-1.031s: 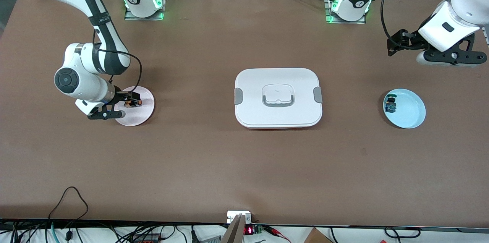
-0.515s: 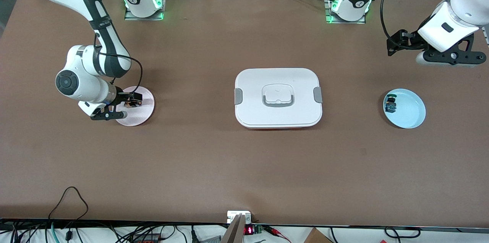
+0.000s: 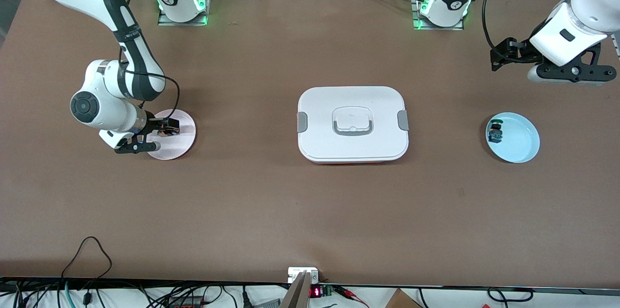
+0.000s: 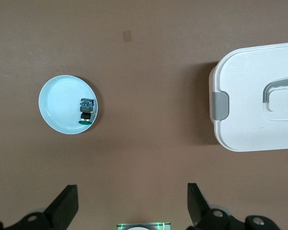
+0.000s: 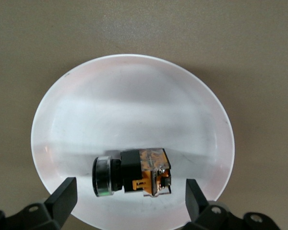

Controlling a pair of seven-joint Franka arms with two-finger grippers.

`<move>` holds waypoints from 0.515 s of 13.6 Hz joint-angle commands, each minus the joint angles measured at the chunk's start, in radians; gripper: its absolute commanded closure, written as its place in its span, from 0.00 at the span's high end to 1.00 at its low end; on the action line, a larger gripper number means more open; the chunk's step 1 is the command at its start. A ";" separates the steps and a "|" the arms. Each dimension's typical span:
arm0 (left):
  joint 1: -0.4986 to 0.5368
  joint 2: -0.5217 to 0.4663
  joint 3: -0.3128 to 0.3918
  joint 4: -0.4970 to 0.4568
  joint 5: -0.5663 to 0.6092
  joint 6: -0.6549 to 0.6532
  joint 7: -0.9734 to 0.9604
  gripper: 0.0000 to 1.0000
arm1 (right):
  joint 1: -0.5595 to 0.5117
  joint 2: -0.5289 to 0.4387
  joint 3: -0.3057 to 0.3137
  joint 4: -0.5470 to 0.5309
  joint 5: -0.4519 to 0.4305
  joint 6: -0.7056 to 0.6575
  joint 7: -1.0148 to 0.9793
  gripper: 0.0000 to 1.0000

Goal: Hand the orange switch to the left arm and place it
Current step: 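Close the right gripper on the orange switch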

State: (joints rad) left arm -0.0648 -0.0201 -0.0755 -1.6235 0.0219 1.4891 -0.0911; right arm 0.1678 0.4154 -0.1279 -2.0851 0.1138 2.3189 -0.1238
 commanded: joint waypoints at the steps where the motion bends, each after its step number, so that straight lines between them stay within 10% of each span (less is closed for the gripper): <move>1: -0.004 0.015 -0.003 0.036 0.026 -0.024 -0.012 1.00 | -0.011 0.003 0.007 -0.007 0.021 0.019 -0.026 1.00; 7: -0.006 0.015 -0.003 0.036 0.024 -0.024 -0.012 1.00 | -0.013 0.023 0.007 -0.007 0.044 0.031 -0.042 1.00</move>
State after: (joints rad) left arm -0.0648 -0.0200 -0.0756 -1.6232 0.0219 1.4890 -0.0916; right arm 0.1671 0.4407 -0.1279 -2.0852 0.1377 2.3360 -0.1336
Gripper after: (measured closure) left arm 0.000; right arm 0.000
